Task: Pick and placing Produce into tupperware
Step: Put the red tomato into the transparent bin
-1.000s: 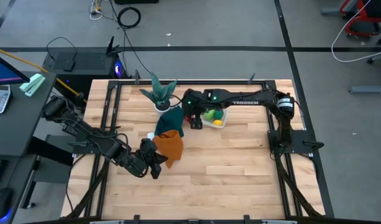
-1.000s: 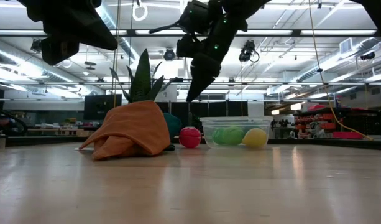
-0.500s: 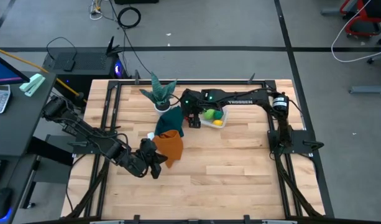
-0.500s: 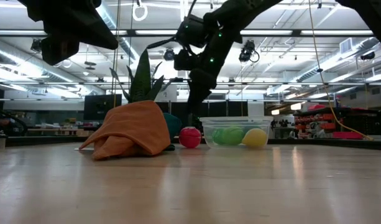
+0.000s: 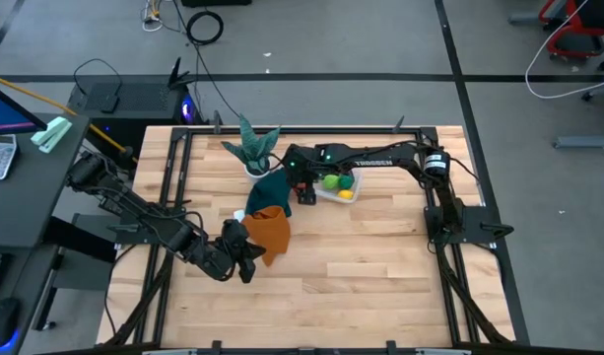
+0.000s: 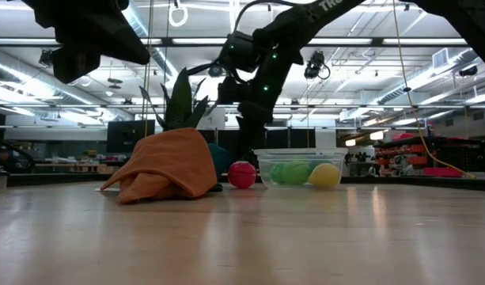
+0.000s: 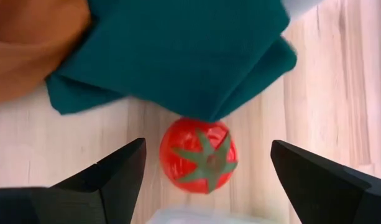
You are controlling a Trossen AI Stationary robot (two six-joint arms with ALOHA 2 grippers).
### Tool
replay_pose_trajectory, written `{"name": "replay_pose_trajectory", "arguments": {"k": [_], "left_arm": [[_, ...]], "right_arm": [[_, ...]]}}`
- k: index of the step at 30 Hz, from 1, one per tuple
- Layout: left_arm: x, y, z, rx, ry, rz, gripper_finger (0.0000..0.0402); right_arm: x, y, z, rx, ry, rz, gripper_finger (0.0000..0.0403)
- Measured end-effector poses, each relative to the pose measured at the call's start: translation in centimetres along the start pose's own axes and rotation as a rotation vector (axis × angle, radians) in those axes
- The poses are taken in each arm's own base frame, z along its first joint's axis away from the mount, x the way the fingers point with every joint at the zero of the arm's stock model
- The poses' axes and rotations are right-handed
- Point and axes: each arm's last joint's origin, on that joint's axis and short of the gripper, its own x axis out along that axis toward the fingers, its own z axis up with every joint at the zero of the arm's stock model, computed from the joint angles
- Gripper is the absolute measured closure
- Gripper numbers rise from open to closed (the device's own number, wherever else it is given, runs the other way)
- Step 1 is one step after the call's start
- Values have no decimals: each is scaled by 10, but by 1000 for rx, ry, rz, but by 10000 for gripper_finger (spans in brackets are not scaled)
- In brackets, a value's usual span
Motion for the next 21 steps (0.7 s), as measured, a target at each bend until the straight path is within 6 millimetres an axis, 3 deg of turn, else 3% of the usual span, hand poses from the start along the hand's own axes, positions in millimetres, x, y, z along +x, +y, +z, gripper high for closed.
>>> {"name": "replay_pose_trajectory", "arguments": {"k": [9, 14, 21], "left_arm": [[0, 0, 0, 7, -2, -1, 384], [5, -3, 13, 64, -38, -28, 377], [10, -14, 54, 289, -96, -43, 386]], "right_arm": [[-6, -1, -2, 10, 20, 3, 96], [-49, 5, -5, 73, 51, -12, 96], [-130, 6, -13, 200, -41, -16, 96]]}}
